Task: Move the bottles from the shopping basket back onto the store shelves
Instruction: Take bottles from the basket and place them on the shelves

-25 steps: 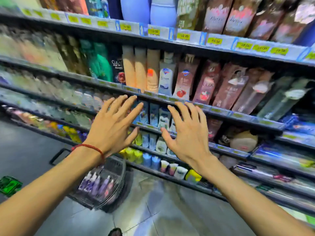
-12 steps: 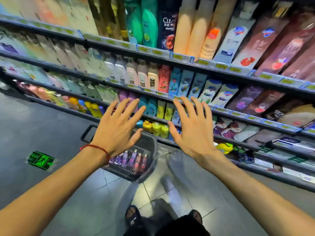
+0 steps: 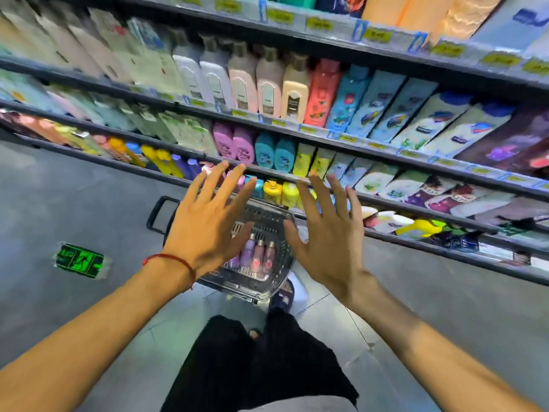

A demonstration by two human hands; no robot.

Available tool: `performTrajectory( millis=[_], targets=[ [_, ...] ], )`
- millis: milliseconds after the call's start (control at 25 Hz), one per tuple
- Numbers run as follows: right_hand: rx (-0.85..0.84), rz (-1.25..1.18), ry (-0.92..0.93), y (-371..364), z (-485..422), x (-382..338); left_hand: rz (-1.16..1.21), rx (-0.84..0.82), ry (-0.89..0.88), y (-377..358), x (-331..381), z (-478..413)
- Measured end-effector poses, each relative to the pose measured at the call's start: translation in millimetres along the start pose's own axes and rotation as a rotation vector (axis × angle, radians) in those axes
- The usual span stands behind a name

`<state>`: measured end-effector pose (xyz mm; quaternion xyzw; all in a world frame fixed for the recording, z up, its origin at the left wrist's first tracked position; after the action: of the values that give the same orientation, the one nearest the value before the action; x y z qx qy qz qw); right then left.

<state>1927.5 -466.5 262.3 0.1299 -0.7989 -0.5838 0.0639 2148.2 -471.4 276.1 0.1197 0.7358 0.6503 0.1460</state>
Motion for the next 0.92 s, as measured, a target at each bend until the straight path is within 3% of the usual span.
performTrajectory(
  millis=[240, 400, 720, 920],
  targets=[
    [-0.066, -0.135, -0.108, -48, -11, -36, 0.126, -0.014, -0.010, -49, -44, 1],
    [-0.094, -0.080, -0.217, -81, -8, -72, 0.142, -0.033, -0.085, -94, -88, 4],
    [-0.242, -0.047, -0.432, -185, 23, -158, 0.130, -0.205, -0.220, -198, -149, 23],
    [-0.302, -0.009, -0.420, -279, 57, -167, 0.184, -0.327, -0.210, -295, -161, 39]
  ],
)
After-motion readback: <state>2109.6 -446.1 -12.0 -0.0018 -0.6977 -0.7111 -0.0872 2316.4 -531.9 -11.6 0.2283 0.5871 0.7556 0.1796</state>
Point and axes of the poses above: each hand's wrist, its own z-axis away from the middle knuckle, its own y-axis out of the back of the hand, x = y × z, the point moved 2 cm from there along -z, towards the middle knuckle, and after that the axes turned 4 degrees about x, right-handed, at the moved point
